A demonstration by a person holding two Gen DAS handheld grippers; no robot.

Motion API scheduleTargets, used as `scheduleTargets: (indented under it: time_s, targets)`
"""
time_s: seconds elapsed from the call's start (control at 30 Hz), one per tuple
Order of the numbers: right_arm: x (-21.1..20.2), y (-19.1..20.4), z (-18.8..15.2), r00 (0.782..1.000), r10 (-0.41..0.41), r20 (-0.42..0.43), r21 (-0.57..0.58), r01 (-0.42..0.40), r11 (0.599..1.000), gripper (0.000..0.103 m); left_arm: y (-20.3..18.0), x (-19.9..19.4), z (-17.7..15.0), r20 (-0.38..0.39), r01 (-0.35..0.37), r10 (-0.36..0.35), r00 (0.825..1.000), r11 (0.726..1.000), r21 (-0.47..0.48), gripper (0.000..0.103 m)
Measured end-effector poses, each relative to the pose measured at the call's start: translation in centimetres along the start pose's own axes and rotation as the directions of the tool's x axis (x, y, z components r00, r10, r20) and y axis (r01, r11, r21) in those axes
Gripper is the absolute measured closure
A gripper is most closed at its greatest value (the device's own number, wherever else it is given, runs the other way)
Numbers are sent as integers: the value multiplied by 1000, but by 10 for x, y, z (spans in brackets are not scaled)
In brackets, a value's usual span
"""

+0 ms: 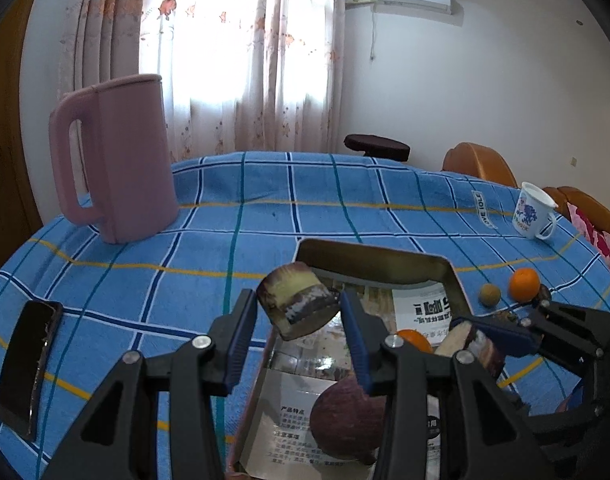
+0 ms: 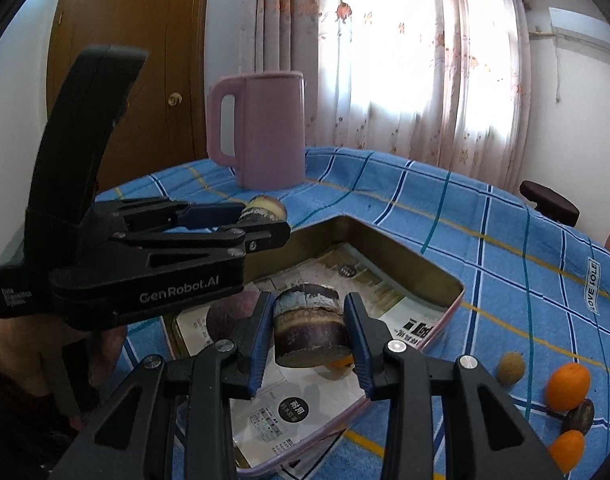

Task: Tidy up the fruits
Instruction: 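Carry both cylinders over the tin box, left and right tools together, then open both tools to drop the two cylinders into the tin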

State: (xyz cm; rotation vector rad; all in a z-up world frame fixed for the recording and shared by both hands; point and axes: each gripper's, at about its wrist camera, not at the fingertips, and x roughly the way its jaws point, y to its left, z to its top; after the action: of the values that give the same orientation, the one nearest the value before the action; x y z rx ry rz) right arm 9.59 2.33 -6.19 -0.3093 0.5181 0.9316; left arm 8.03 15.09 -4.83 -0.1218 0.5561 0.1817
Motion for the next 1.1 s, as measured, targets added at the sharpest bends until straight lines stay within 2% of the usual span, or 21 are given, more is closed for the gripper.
scheduleTargets:
  time_s: [0.3, 0.33, 0.4, 0.47, 0.6, 0.7, 0.83, 0.93, 1.0, 1.1]
  targets:
    - [12, -5, 0, 997, 15, -78, 28, -13, 1000, 65, -4, 8, -2, -30, -4, 4, 1000, 1000, 10, 57]
    - [12, -6, 0, 997, 15, -80, 32, -12, 999, 64, -5, 7, -1, -26, -7, 7, 1000, 1000, 9, 55]
    - [9, -8, 0, 998, 6, -67, 45, -3, 999, 54, -5, 4, -1, -15, -17, 18, 1000, 1000, 8, 45]
    - [2, -11, -1, 999, 14, -47, 57, -11, 998, 50, -5, 0, 0, 2, -30, 30, 1000, 1000, -2, 29]
    - [-24, -25, -9, 999, -48, -17, 73, 49, 996, 50, -10, -12, 3, 38, -21, 21, 999, 1000, -15, 27]
    - [-54, -46, -23, 995, -100, 6, 101, 98, 990, 50, -26, -20, 3, 54, 15, -15, 998, 1000, 7, 27]
    - [-91, -84, -44, 970, -244, 3, 153, 241, 958, 49, -56, -26, 0, 57, 64, -67, 996, 996, 57, 27]
    - [-112, -115, -60, 939, -343, -25, 204, 340, 918, 49, -85, -27, -3, 49, 105, -111, 993, 989, 101, 27]
    - [-121, -134, -69, 923, -382, -48, 246, 382, 891, 49, -104, -25, -5, 40, 124, -130, 991, 984, 129, 27]
    - [-125, -154, -73, 914, -398, -75, 302, 402, 864, 49, -127, -21, -7, 21, 147, -152, 988, 975, 166, 27]
